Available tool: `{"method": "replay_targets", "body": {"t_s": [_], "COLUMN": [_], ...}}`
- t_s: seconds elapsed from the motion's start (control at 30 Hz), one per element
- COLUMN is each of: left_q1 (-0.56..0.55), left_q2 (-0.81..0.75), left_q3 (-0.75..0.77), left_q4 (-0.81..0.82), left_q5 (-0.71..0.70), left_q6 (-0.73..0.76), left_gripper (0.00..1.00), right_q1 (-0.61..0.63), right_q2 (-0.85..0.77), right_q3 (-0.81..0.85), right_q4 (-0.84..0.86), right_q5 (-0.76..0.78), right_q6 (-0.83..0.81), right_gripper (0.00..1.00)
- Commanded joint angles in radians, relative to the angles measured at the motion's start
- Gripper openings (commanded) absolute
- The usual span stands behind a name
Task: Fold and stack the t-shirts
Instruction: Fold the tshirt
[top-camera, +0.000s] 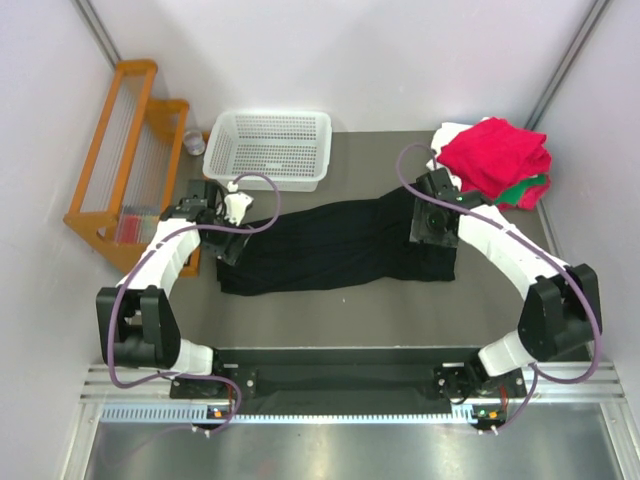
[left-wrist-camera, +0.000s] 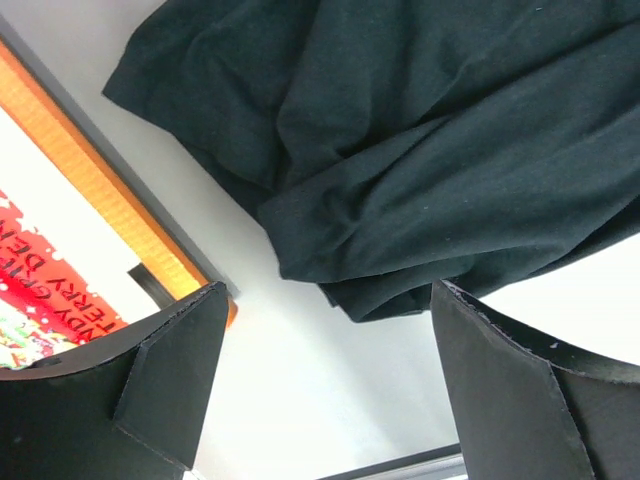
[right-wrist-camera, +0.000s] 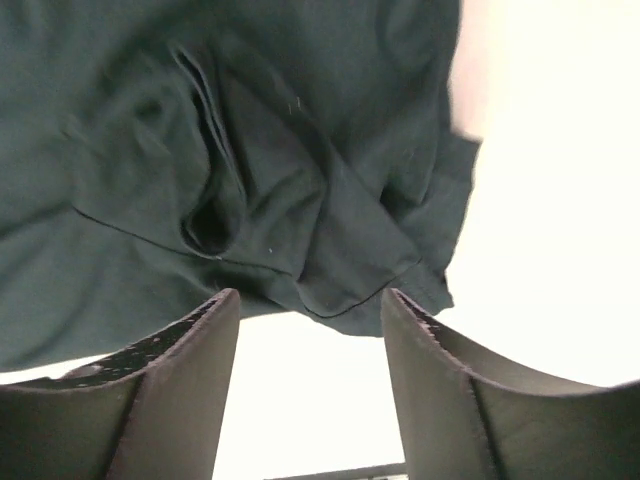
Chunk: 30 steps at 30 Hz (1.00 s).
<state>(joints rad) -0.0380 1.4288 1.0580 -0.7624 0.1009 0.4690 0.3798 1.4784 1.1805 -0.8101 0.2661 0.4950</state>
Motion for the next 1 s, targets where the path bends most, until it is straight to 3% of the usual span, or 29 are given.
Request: {"method": "replay_targets", "body": {"t_s": [0.0, 0.23, 0.47, 0.97], "left_q1": [-0.026, -0.098, -0.126, -0.125], "left_q2": [-0.015, 0.027, 0.074, 0.007], "left_q3": [0.019, 0.01, -0.001, -0.066], "left_q4": [-0.012, 0.012, 0.043, 0.046], "left_q5": [0.028, -0.021, -0.05, -0.092], "left_q6": [-0.026, -0.043, -0.059, -0.03], "left_gripper": [0.87, 0.87, 0.87, 0.88], "right_q1": [0.007, 0.027, 0.021, -0.127], "right_q2": [0.039, 0.115, 0.206, 0.554], "right_q3": [-0.032, -0.001, 0.063, 0.528], "right_q4": [0.069, 0.098, 0.108, 0.025], "right_q5": [-0.06, -0.134, -0.073, 0.059], "right_q6": [0.014, 0.005, 0.001, -0.016], "right_gripper": [0.56, 0.53, 0.54, 0.53]}}
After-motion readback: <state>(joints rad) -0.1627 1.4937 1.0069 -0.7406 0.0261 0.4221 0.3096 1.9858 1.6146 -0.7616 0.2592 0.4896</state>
